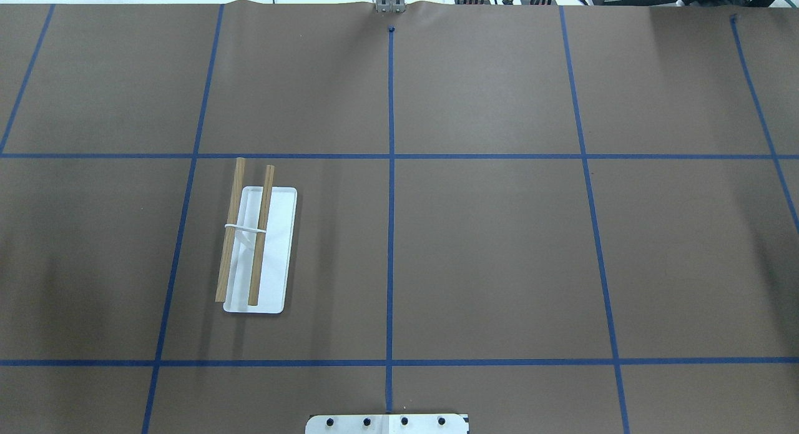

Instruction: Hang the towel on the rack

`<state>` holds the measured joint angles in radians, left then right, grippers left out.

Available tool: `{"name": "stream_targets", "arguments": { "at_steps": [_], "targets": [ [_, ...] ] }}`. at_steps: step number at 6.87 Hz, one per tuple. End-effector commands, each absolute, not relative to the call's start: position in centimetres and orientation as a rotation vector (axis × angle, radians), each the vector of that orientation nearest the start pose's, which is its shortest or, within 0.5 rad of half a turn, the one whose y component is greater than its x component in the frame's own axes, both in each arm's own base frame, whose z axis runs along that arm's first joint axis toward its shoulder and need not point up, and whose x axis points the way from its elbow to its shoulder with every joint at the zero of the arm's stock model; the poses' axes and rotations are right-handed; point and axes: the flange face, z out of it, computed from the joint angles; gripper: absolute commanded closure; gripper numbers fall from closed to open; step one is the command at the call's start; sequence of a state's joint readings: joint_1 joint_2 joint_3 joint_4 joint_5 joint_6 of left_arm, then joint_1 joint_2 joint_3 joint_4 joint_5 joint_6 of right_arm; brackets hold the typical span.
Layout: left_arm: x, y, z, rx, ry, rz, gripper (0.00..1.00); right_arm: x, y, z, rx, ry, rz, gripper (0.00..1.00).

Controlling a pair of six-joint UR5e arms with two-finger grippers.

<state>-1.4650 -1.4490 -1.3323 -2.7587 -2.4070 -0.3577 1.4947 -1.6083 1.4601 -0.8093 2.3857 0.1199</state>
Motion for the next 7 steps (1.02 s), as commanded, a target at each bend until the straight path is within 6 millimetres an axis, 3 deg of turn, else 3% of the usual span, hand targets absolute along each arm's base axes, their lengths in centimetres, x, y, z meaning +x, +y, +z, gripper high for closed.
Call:
{"name": "stream_targets", "arguments": {
  "at_steps": [1,2,5,6,7],
  "targets": [
    [-1.4,-43.9,68.5,0.545,0.969,0.046,0.02,2.7,-53.3,61.6,0.204,-0.867,-0.062,0.00],
    [-1.5,-44.7,68.3,0.500,0.960,0.016,0.02,2.9,-54.2,58.7,0.126,-0.840,-0.025,0.00],
    [-2.6,-47.0,64.8,0.363,0.916,-0.077,0.02,2.9,-52.8,58.5,0.009,-0.782,0.026,0.00],
    [-2.5,-48.1,63.5,0.318,0.885,-0.105,0.02,3.0,-51.9,57.6,0.027,-0.780,0.018,0.00],
    [-2.7,-48.5,62.5,0.295,0.793,-0.097,0.02,3.4,-50.4,58.3,0.019,-0.778,0.029,0.00]
  ]
}}
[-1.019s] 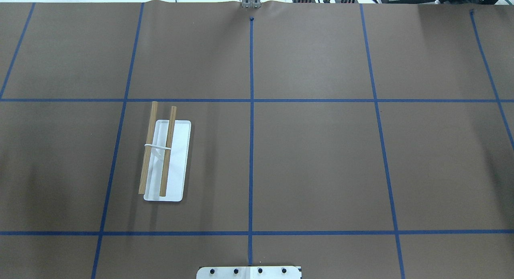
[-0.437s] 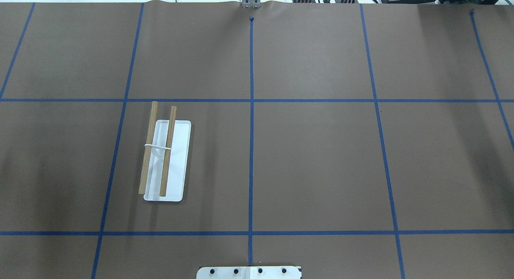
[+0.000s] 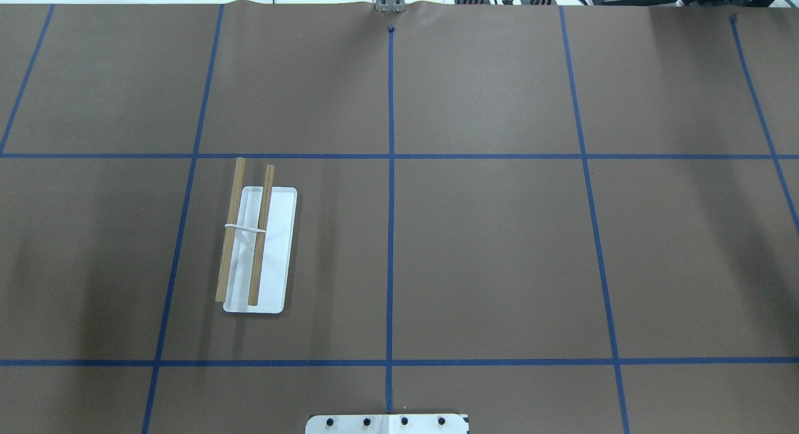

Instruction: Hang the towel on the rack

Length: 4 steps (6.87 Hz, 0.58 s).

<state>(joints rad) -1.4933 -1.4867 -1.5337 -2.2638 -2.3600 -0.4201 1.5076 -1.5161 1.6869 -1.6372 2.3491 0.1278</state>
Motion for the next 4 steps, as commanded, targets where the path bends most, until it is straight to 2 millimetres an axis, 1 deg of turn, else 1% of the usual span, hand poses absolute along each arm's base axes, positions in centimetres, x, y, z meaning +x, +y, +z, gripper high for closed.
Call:
{"name": "stream_targets", "arguments": {
  "at_steps": [1,2,3,4],
  "targets": [
    [-3.6,-48.4,61.3,0.234,0.704,-0.001,0.02,3.5,-49.8,58.3,0.026,-0.775,0.028,0.00],
    [-5.4,-48.1,58.6,0.174,0.595,0.087,0.02,3.4,-49.5,58.7,0.022,-0.775,0.025,0.00],
    [-5.5,-48.9,57.6,0.095,0.583,0.085,0.02,3.4,-49.1,58.6,0.024,-0.778,0.021,0.00],
    [-4.8,-48.3,57.5,0.009,0.683,0.065,0.02,3.5,-48.3,59.4,0.009,-0.778,0.026,0.00]
  ]
}}
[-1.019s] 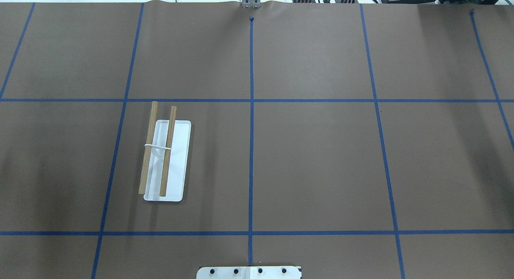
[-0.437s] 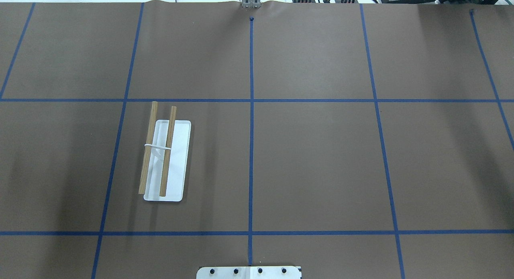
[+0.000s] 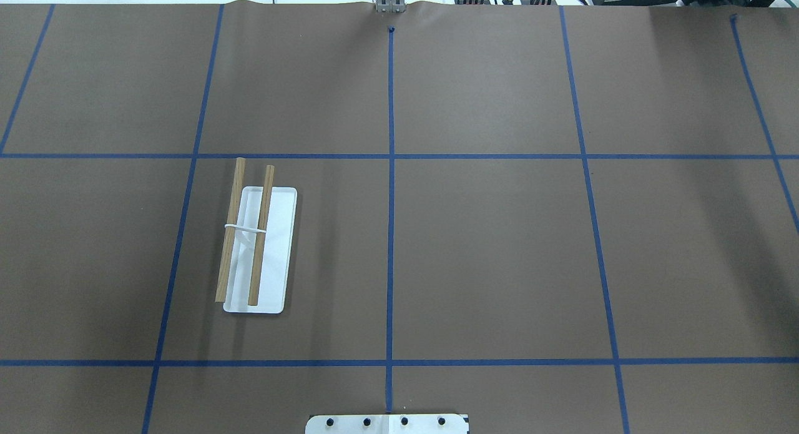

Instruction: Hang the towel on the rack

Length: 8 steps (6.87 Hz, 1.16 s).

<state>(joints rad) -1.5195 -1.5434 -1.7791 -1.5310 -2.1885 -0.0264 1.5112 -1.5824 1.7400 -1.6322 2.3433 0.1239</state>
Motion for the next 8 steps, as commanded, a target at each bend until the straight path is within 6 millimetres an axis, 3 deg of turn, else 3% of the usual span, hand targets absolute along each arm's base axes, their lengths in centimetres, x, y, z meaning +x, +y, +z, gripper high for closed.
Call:
{"name": "stream_targets", "arguments": {
  "at_steps": [1,2,3,4,6,8],
  "targets": [
    [-4.3,-46.4,59.0,-0.028,0.805,0.044,0.02,3.5,-48.2,59.5,0.005,-0.780,0.031,0.00],
    [-4.2,-45.5,59.6,-0.020,0.825,0.047,0.02,3.4,-47.1,60.7,-0.026,-0.798,0.046,0.00],
    [-4.2,-45.7,59.0,0.031,0.828,0.056,0.02,3.1,-46.8,59.7,-0.020,-0.851,0.038,0.00],
    [-4.0,-45.9,58.9,0.013,0.828,0.010,0.02,3.1,-46.1,56.0,0.027,-0.863,0.046,0.00],
    [-4.0,-46.1,58.7,0.013,0.829,-0.001,0.02,3.7,-43.6,60.5,0.017,-0.782,0.033,0.00],
    [-3.9,-46.2,58.5,0.017,0.829,0.002,0.02,4.3,-43.7,71.4,-0.032,-0.696,-0.107,0.05]
  ]
}}
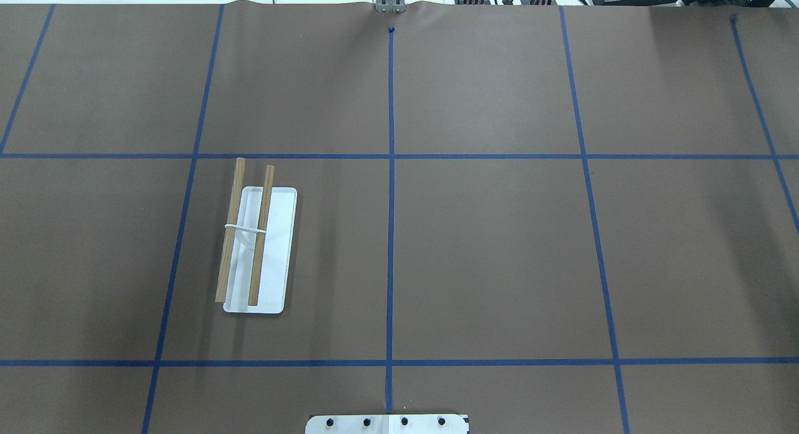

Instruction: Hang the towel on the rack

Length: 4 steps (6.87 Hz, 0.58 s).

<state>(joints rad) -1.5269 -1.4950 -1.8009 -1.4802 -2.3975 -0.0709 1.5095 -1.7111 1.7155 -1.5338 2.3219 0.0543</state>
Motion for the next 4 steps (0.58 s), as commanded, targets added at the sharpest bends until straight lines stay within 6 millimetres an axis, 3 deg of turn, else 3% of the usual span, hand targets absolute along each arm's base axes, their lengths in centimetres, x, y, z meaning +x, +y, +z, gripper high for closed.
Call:
{"name": "stream_targets", "arguments": {
  "at_steps": [1,2,3,4],
  "targets": [
    [-3.9,-46.3,58.2,0.024,0.829,0.006,0.02,5.6,-45.3,75.2,-0.060,-0.648,-0.105,0.06],
    [-3.9,-46.3,58.3,0.032,0.830,0.008,0.02,7.5,-46.6,76.8,-0.070,-0.644,-0.065,0.09],
    [-3.9,-46.5,58.4,0.044,0.829,0.012,0.02,11.1,-50.6,79.2,-0.073,-0.657,-0.070,0.10],
    [-3.9,-46.5,58.4,0.046,0.829,0.013,0.02,11.7,-52.3,81.5,-0.106,-0.670,-0.065,0.10]
  ]
}}
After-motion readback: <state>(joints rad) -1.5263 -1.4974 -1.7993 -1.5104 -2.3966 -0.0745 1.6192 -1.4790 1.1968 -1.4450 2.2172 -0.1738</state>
